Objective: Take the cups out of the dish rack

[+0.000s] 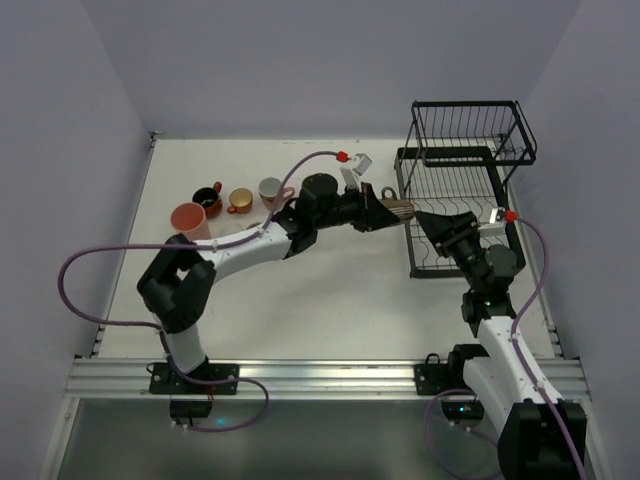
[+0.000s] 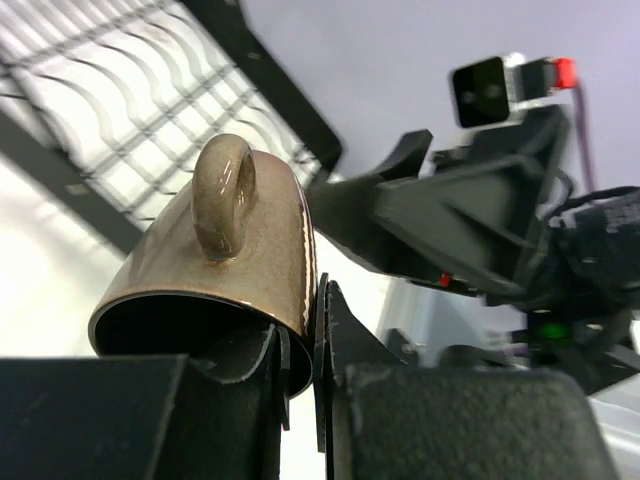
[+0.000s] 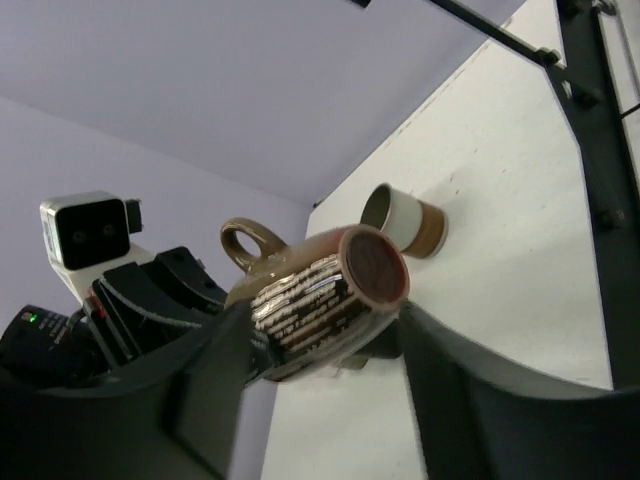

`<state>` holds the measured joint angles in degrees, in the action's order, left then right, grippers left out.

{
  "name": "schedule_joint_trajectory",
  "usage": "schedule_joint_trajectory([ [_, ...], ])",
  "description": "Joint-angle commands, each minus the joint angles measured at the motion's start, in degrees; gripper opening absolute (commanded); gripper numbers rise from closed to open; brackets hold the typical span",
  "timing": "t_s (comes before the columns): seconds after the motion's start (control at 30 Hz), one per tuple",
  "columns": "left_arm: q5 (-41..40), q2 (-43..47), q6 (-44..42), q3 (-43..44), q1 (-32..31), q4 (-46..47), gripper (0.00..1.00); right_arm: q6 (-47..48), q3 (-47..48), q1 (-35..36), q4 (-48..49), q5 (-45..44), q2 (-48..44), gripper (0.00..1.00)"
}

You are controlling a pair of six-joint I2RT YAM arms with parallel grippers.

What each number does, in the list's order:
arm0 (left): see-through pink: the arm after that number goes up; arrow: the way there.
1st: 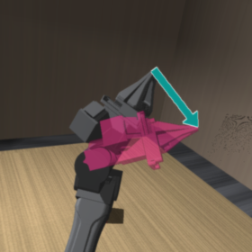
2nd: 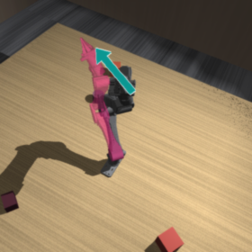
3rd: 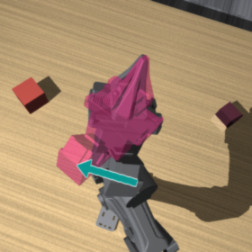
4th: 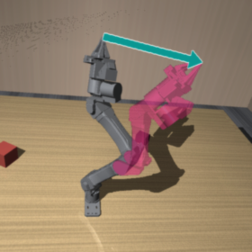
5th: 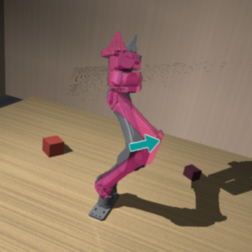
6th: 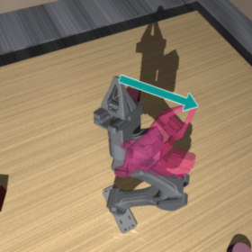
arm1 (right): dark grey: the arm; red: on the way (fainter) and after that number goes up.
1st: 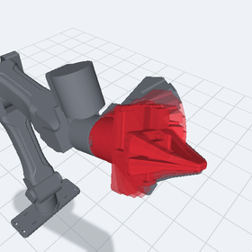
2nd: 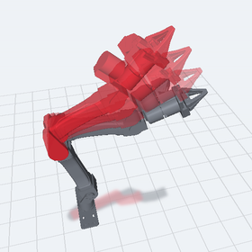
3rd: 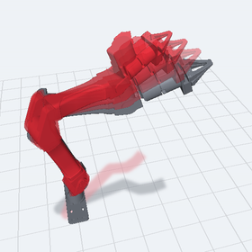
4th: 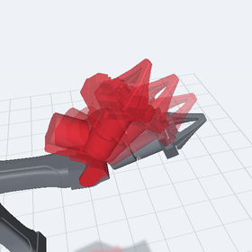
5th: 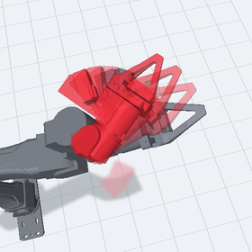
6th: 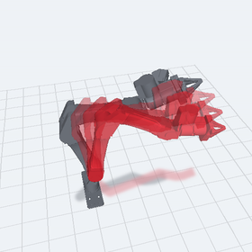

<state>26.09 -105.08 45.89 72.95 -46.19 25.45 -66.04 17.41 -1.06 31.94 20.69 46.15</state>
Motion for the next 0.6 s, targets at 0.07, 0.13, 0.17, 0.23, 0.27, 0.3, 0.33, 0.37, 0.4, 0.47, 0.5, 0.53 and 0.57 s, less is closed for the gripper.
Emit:
schedule_joint_trajectory([
  [0.07, -15.8, 15.9, -16.1, -2.8, 1.5, -15.1, 0.0, 6.3, 2.8, 0.6, -6.5, 6.2, -5.2, 0.8],
  [0.13, -18.2, 20.2, -19.1, -4.7, 1.6, -20.1, 0.0, 7.7, 3.9, 0.6, -8.9, 7.6, -6.2, 0.92],
  [0.17, -20.7, 21.4, -20.0, -5.1, 1.6, -21.9, 0.0, 8.0, 4.0, 0.6, -9.6, 8.1, -6.6, 0.95],
  [0.23, -23.1, 23.6, -22.4, -5.5, 1.6, -27.9, 0.0, 8.6, 4.1, 0.5, -10.7, 9.7, -7.9, 0.99],
  [0.27, -24.2, 25.3, -23.1, -5.5, 1.6, -29.6, 0.0, 8.9, 4.1, 0.6, -10.9, 10.2, -8.2, 0.99],
  [0.3, -25.7, 26.1, -23.7, -5.6, 1.6, -30.9, 0.0, 9.3, 4.0, 0.6, -11.4, 10.6, -8.6, 0.99],
  [0.33, -27.8, 27.2, -25.0, -5.6, 1.7, -33.3, 0.0, 9.9, 3.9, 0.6, -12.2, 11.1, -9.2, 0.99],
  [0.37, -28.7, 27.3, -25.6, -5.3, 1.7, -34.8, 0.0, 10.1, 3.9, 0.6, -12.6, 11.3, -9.6, 0.99],
  [0.4, -30.8, 27.3, -26.0, -4.6, 1.7, -36.5, 0.0, 10.7, 3.6, 0.6, -13.0, 11.5, -9.9, 0.99],
  [0.47, -32.1, 26.6, -27.9, -1.9, 1.8, -41.4, 0.0, 11.0, 2.7, 0.6, -13.5, 11.6, -10.9, 0.99],
  [0.5, -33.5, 26.2, -28.3, -0.7, 1.8, -43.3, 0.0, 11.2, 2.5, 0.6, -13.6, 11.7, -11.2, 0.99],
  [0.53, -33.8, 25.5, -29.2, 0.3, 1.8, -46.3, 0.0, 11.3, 2.1, 0.6, -13.7, 12.0, -11.3, 0.99],
  [0.57, -34.3, 24.2, -29.8, 2.3, 1.8, -47.9, 0.0, 11.4, 1.8, 0.6, -13.7, 12.4, -11.3, 0.99],
])
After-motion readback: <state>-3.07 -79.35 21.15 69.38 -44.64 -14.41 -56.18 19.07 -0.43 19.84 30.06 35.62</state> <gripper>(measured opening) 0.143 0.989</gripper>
